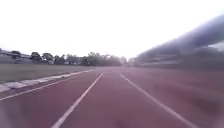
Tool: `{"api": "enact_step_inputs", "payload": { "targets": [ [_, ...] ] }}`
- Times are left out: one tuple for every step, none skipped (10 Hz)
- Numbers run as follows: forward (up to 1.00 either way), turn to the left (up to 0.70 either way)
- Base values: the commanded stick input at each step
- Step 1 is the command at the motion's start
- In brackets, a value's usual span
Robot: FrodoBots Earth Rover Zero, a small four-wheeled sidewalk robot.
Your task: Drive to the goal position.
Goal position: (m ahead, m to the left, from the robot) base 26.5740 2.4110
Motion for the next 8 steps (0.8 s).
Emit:
{"api": "enact_step_inputs", "payload": {
  "targets": [
    [0.70,0.00],
    [0.70,0.00],
    [0.70,0.00],
    [0.70,0.00],
    [0.70,0.00],
    [0.70,0.00],
    [0.70,0.00],
    [0.70,0.00]
  ]
}}
